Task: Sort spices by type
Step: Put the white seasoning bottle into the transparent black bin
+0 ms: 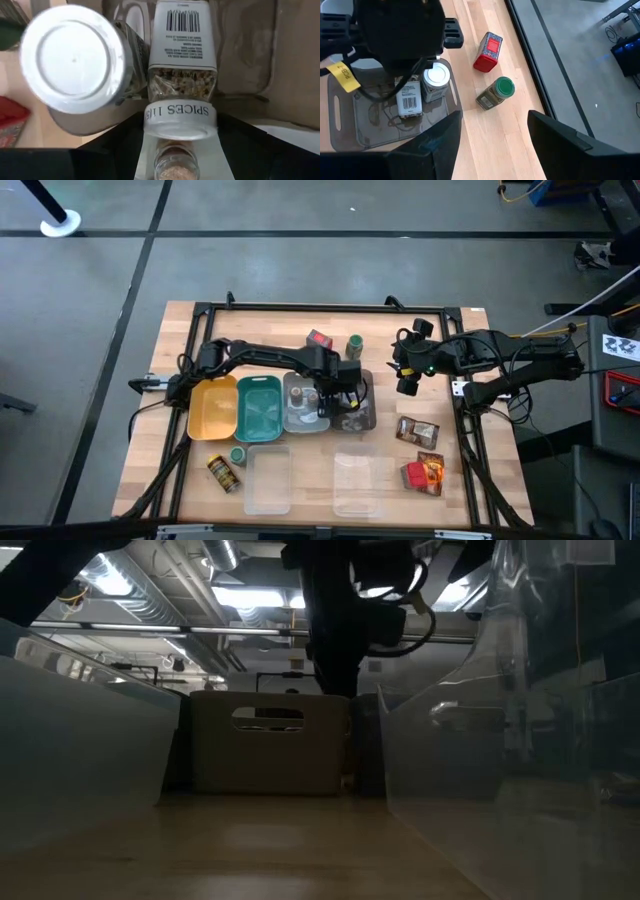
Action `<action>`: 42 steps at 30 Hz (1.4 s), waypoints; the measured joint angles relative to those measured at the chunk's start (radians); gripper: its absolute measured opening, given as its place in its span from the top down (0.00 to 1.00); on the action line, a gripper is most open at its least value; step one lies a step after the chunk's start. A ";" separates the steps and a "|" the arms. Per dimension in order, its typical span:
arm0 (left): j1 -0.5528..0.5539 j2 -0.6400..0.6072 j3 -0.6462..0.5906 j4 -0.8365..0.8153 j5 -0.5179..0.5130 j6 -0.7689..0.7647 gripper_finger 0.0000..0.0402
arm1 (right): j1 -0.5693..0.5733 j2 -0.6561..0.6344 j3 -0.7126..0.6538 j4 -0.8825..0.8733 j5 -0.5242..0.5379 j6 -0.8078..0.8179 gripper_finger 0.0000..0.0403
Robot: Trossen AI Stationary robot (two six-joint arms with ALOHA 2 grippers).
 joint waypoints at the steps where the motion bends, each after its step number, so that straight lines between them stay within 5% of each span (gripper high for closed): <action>1: 0.000 0.002 0.000 0.000 0.000 0.001 0.42 | 0.000 0.000 0.000 0.000 0.000 0.000 0.43; 7: 0.000 0.002 0.000 0.005 0.000 0.022 0.52 | 0.000 0.000 0.000 0.000 0.000 0.000 0.43; 31: 0.000 -0.025 0.100 -0.130 0.000 0.006 0.51 | 0.000 0.013 -0.001 0.004 0.000 0.059 0.43; 37: 0.000 -0.025 0.105 -0.127 0.000 0.005 0.52 | 0.000 0.027 -0.157 0.152 -0.052 0.116 0.43; 42: 0.000 -0.025 0.105 -0.126 0.000 0.005 0.51 | 0.001 0.027 -0.376 0.464 -0.060 0.151 0.43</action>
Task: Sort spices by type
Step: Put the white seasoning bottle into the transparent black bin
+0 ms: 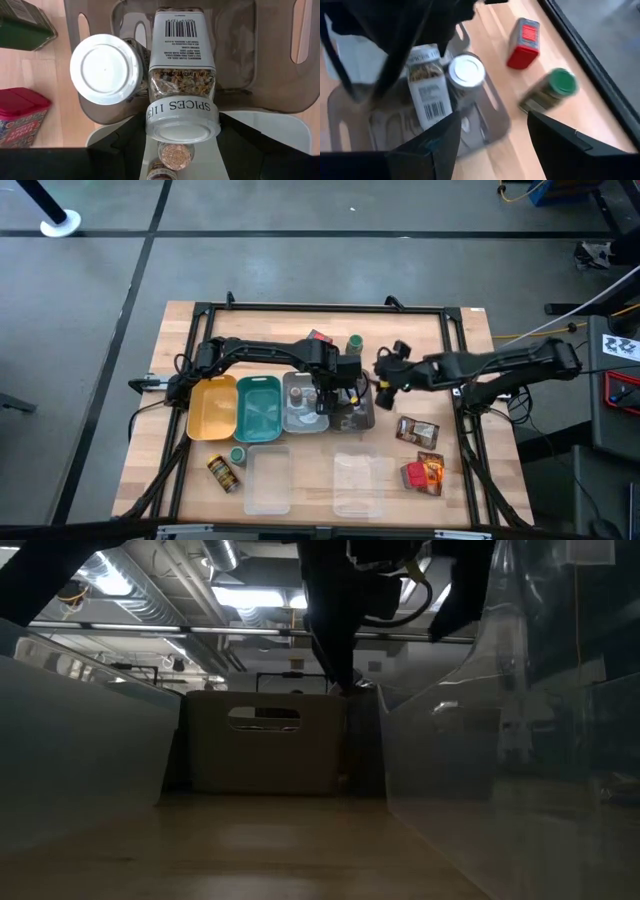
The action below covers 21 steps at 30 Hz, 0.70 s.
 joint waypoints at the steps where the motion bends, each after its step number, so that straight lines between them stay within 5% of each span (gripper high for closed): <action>1: 0.000 0.000 0.000 0.000 0.000 0.000 0.51 | 0.000 0.000 -0.041 0.067 0.000 0.000 0.43; 13: 0.000 0.000 0.000 0.007 0.000 -0.016 0.52 | 0.000 0.000 -0.340 0.551 -0.129 0.025 0.43; 21: 0.000 0.000 0.000 0.010 0.000 -0.028 0.51 | 0.000 0.039 -0.404 0.696 -0.141 0.026 0.43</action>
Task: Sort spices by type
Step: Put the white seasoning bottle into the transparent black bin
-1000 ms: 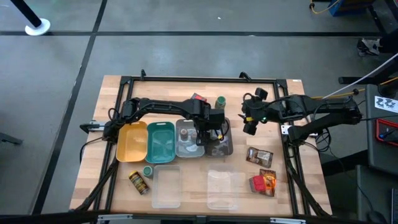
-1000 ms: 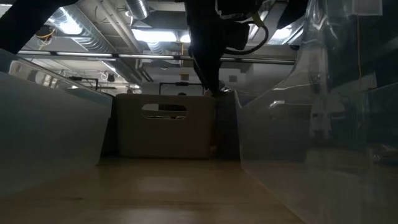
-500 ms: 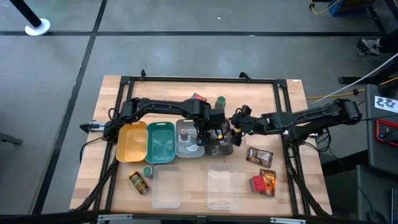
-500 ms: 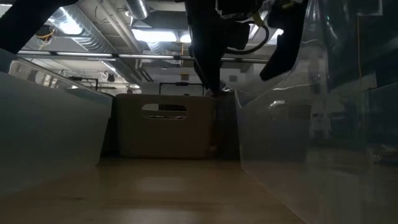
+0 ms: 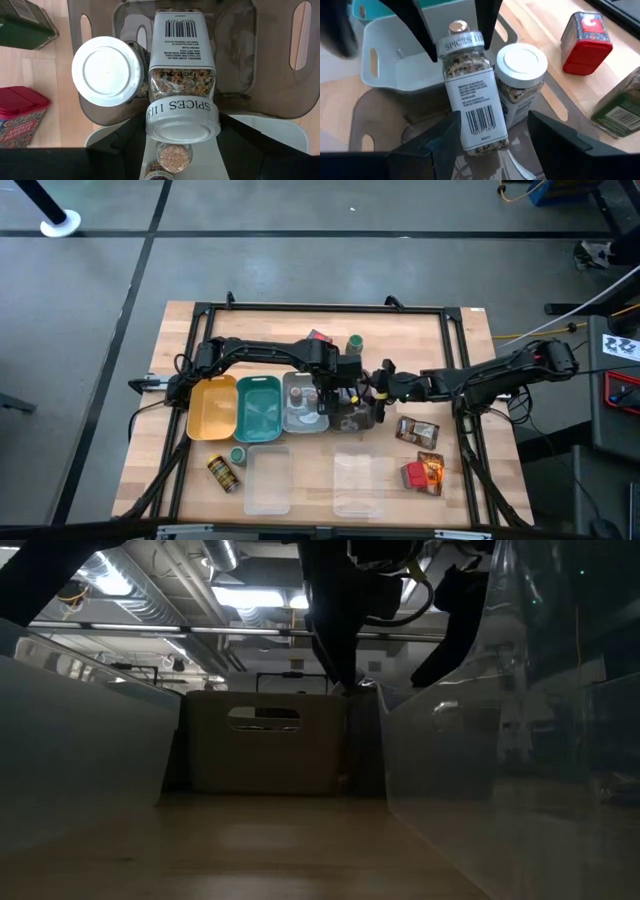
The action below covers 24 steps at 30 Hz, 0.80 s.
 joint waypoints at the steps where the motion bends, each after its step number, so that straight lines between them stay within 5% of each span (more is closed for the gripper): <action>1: 0.000 0.000 0.000 0.000 0.000 -0.004 0.51 | 0.000 0.012 0.000 0.006 0.000 -0.001 0.43; 24: 0.000 0.000 0.023 0.000 0.000 -0.010 0.51 | 0.000 0.209 0.000 0.158 0.081 -0.005 0.43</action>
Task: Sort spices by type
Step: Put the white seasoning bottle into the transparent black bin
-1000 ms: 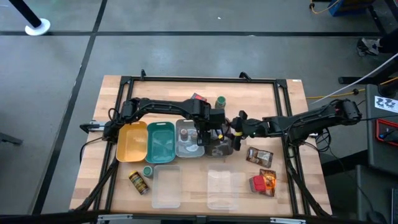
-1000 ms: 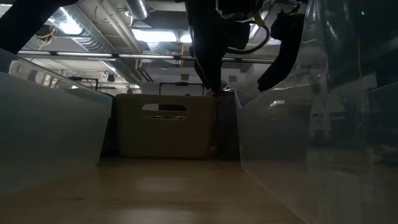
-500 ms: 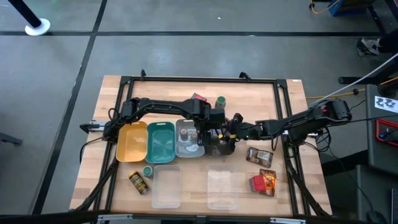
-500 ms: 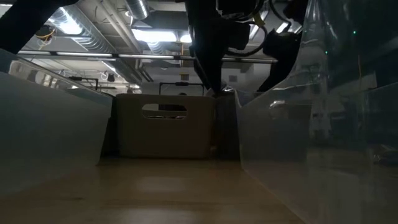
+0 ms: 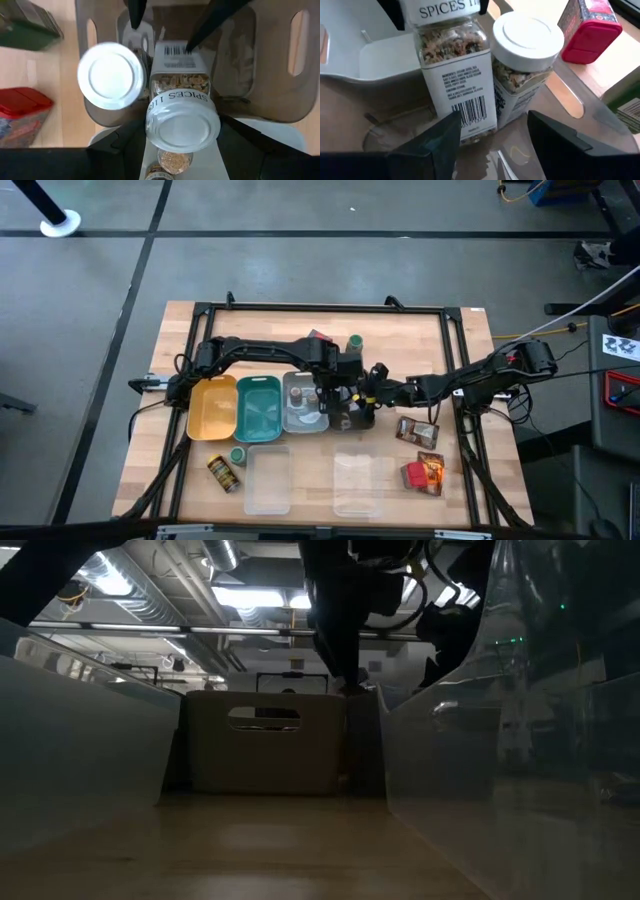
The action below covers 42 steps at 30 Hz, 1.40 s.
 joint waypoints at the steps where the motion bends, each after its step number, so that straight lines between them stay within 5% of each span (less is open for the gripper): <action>1: 0.000 0.000 0.007 0.002 0.000 0.000 0.51 | 0.000 0.000 0.000 0.004 0.001 0.000 0.43; 27: -0.001 -0.001 -0.053 0.102 0.001 -0.040 0.49 | 0.000 0.000 0.000 0.036 -0.009 0.000 0.43; 42: -0.001 0.009 -0.053 0.115 0.002 -0.007 0.39 | 0.000 0.000 0.000 0.025 -0.020 0.000 0.43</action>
